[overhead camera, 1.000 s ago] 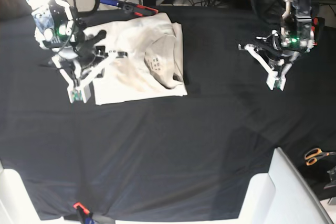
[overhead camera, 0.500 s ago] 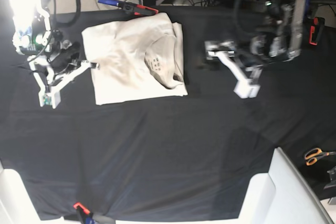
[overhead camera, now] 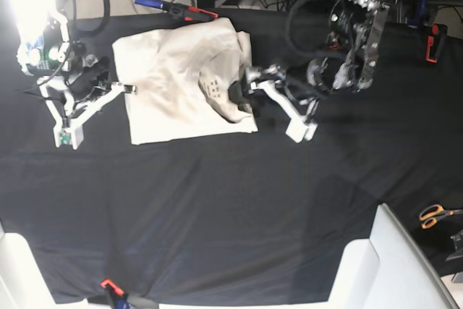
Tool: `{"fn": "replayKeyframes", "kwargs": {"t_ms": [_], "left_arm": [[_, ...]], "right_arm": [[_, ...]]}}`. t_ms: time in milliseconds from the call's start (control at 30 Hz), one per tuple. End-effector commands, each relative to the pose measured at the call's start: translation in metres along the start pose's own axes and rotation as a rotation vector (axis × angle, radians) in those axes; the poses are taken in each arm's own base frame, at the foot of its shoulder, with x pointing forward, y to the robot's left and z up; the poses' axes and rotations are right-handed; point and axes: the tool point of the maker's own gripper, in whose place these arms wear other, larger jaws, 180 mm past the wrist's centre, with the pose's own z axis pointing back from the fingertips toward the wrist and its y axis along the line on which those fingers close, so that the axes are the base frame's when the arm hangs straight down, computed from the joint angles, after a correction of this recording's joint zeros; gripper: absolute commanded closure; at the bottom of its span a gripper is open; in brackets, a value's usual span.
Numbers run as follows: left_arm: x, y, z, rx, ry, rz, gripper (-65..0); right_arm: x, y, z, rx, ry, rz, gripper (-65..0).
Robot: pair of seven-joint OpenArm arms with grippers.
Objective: Fold the T-shirt properly
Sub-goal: 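Pull the right gripper back from the folded shirt, then grasp the folded shirt edge with the left gripper and tuck it under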
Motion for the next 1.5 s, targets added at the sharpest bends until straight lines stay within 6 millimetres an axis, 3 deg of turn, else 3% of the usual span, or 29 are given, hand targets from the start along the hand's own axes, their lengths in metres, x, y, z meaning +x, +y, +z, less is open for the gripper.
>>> {"fn": "replayKeyframes", "kwargs": {"t_ms": [0,233,467,667,833,900,967,1133,1333,1467], "left_arm": [[-0.021,-0.001,-0.007,0.015,0.086,-0.01,-65.0],[-0.023,-0.037,-0.023,-0.053,0.102,-0.048,-65.0],[-0.031,-0.037,-0.031,-0.053,0.127,-0.015,-63.4],[-0.033,-0.032,-0.039,-0.042,0.151,0.008,-39.5],[-0.034,-0.029,-0.041,-0.034,0.159,0.016,-23.5],[-0.032,-0.029,-0.041,-0.035,0.157,0.015,-14.5],[-0.031,-0.029,-0.041,-0.035,0.155,0.015,-1.3],[-0.015,-0.032,-0.041,-0.039,0.131,-0.005,0.0],[0.032,-0.032,-0.033,-0.025,0.072,-0.062,0.0],[0.05,-0.035,-0.028,0.014,0.145,-0.2,0.0]], "right_arm": [[0.011,-0.001,0.003,0.001,-0.041,0.01,-1.5],[0.011,-0.001,0.003,0.0,-0.039,0.01,-1.5],[0.011,-0.002,0.003,-0.001,-0.038,0.011,-1.5],[0.011,-0.002,0.003,-0.001,-0.038,0.011,-1.5],[0.011,-0.002,0.003,-0.001,-0.041,0.011,-1.5],[0.011,-0.002,0.003,-0.001,-0.041,0.011,-1.5],[0.011,-0.002,0.003,-0.001,-0.041,0.011,-1.5],[0.012,-0.002,0.003,-0.001,-0.042,0.011,-1.5],[0.011,-0.002,0.003,-0.002,-0.039,0.01,-1.5],[0.011,-0.002,0.003,-0.002,-0.039,0.01,-1.5]]}}
